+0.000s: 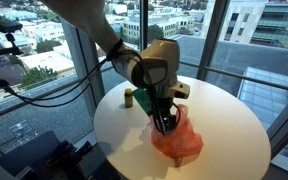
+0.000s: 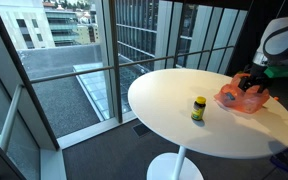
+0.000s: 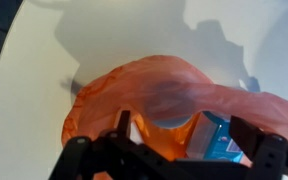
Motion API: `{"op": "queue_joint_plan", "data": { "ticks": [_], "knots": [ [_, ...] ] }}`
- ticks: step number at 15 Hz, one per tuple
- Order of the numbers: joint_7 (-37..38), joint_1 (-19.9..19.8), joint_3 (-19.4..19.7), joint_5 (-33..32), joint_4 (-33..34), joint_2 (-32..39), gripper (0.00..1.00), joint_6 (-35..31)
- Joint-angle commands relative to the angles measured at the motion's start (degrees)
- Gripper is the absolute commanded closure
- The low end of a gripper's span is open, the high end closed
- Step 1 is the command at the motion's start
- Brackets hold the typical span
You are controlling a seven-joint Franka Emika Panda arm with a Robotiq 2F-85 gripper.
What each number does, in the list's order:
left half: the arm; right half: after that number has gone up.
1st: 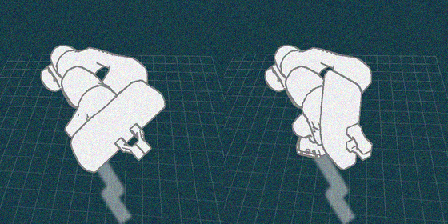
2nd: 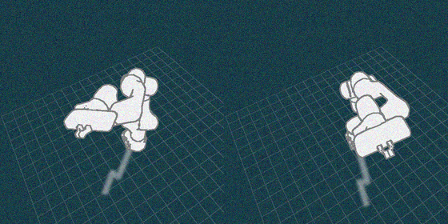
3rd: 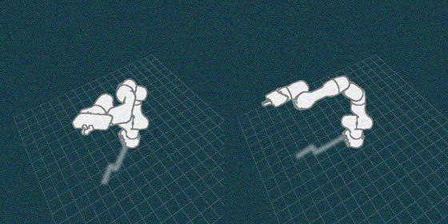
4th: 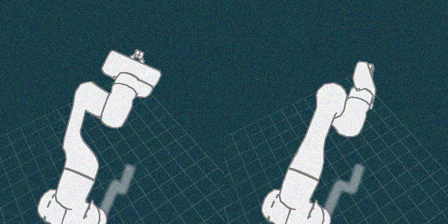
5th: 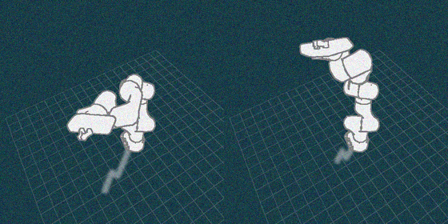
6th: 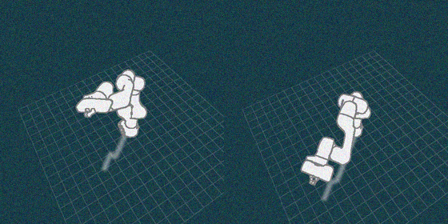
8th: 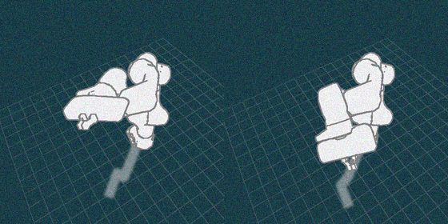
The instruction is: Remove the white bottle from the plastic and put it on the table
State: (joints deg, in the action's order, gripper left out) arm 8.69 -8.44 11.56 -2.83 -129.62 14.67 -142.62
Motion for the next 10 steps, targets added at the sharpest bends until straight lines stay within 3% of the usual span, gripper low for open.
{"op": "queue_joint_plan", "data": {
  "ticks": [1,10],
  "knots": [
    [-1.40,-0.26,-0.33,0.22,-1.15,-1.97,0.00,2.42],
    [-1.77,-0.36,-0.28,-0.01,-1.79,-3.06,0.00,4.73]
  ]
}}
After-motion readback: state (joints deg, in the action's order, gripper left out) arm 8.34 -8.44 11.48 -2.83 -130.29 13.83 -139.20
